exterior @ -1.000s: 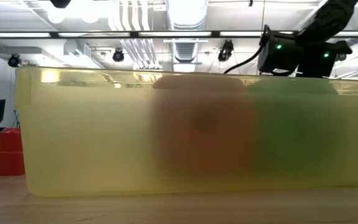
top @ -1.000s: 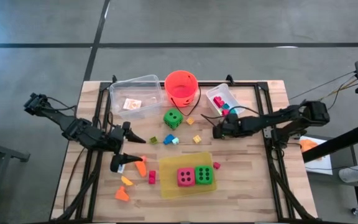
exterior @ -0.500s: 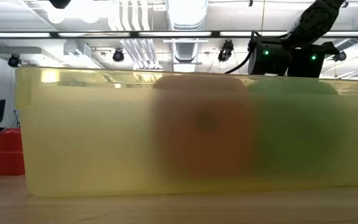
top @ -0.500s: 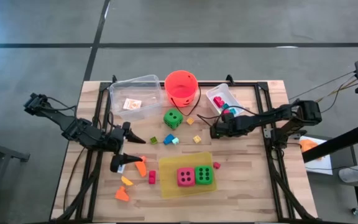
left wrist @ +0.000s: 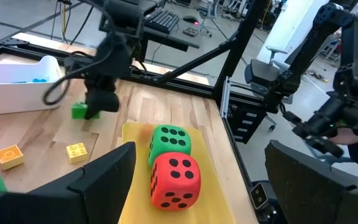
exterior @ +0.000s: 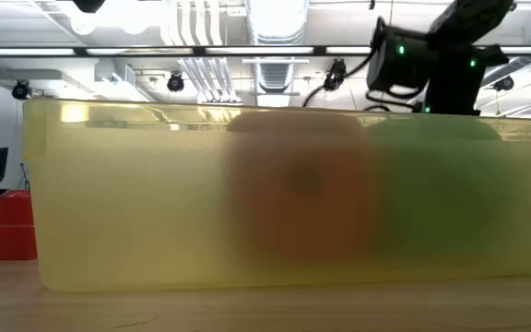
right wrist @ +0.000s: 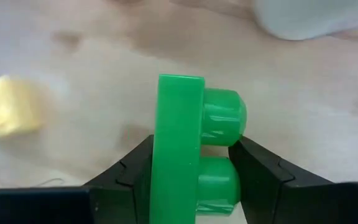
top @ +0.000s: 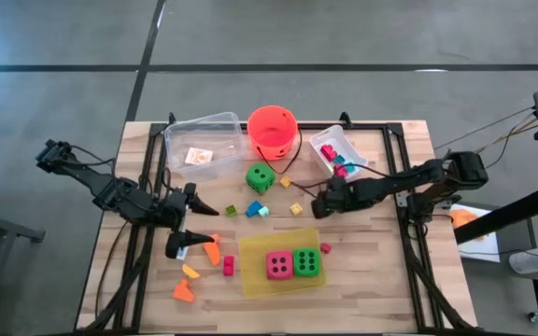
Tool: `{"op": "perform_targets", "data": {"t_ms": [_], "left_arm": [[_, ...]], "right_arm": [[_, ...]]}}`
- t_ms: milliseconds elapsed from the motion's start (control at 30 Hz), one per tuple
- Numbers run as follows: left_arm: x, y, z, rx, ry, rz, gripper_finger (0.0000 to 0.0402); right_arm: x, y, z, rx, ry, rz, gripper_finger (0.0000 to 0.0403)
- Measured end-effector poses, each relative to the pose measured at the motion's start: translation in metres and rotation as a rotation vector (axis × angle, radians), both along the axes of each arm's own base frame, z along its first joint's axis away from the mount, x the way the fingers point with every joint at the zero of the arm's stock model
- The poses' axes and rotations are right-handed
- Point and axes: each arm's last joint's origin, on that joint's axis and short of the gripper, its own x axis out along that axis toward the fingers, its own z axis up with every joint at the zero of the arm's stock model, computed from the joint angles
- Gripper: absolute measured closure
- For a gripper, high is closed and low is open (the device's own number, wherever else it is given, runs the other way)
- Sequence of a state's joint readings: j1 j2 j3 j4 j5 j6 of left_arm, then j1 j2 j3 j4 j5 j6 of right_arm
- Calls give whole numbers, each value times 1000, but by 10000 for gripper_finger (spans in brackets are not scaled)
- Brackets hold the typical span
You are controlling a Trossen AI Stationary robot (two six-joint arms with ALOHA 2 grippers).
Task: Pick & Place Toys
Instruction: Put the green game piece into the white bin
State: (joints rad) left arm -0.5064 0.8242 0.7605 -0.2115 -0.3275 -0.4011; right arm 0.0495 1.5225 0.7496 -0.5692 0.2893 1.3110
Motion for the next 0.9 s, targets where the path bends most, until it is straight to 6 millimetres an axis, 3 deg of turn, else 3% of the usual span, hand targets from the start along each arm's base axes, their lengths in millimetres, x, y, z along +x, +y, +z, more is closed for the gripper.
{"op": "perform_targets", "data": {"t_ms": [233, 467, 700, 900], "left_arm": [[0, 0, 0, 0, 0, 0, 57], [0, 0, 0, 1, 2, 0, 57], [0, 0, 0, 1, 2, 0, 57], [0, 0, 0, 1, 3, 0, 57]], "right_arm": [[21, 11, 33, -22, -60, 140, 242], [22, -4, 80, -124, 119, 143, 242], [17, -42, 131, -200, 239, 95, 242], [4, -88, 137, -125, 299, 43, 242]]}}
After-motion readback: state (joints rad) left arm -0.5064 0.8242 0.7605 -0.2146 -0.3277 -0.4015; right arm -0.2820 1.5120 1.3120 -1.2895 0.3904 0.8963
